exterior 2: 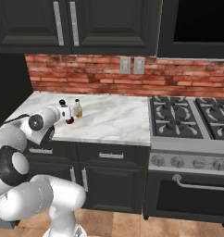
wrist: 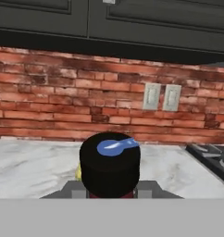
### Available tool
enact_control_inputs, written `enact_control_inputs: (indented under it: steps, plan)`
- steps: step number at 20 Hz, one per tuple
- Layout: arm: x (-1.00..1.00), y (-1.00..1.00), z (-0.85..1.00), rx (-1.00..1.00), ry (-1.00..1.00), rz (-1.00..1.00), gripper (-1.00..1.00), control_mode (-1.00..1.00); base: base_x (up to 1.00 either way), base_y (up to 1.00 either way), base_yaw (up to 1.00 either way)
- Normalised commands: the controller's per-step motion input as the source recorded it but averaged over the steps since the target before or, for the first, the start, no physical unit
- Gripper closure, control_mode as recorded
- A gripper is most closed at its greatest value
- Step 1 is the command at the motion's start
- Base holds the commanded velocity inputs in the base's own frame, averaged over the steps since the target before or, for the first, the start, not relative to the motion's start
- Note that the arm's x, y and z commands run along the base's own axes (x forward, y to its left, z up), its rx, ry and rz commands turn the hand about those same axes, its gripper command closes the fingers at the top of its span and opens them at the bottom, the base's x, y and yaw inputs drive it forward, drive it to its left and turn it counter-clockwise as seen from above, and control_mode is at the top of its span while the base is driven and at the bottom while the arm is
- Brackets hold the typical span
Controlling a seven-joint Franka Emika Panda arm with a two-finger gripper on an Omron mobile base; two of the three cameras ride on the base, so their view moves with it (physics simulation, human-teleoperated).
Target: Place the mustard and condiment bottle from the counter to the top shelf of the fridge. If the existing items in the fridge are on the top shelf, move them to other shelves.
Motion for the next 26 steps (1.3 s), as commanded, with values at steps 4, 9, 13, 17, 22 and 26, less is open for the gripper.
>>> enact_control_inputs:
  steps: [4, 9, 13, 17, 22, 26]
  plan:
    - [-0.54, 0.0, 0.4, 0.0, -0.06, -0.09, 1.0, -1.0, 0.0, 0.0, 0.0]
    - [-0.97, 0.0, 0.58, 0.0, -0.06, -0.09, 1.0, -1.0, 0.0, 0.0, 0.0]
    - [-1.0, 0.0, 0.83, 0.0, -0.01, -0.1, 1.0, -1.0, 0.0, 0.0, 0.0]
    - [-1.0, -0.01, 0.88, 0.04, 0.01, -0.06, 1.0, -1.0, 0.0, 0.0, 0.0]
    - [-1.0, -0.19, 0.8, 0.05, 0.09, -0.05, 1.0, -1.0, 0.0, 0.0, 0.0]
    - [-1.0, -0.4, 0.35, 0.07, 0.03, -0.02, 1.0, -1.0, 0.0, 0.0, 0.0]
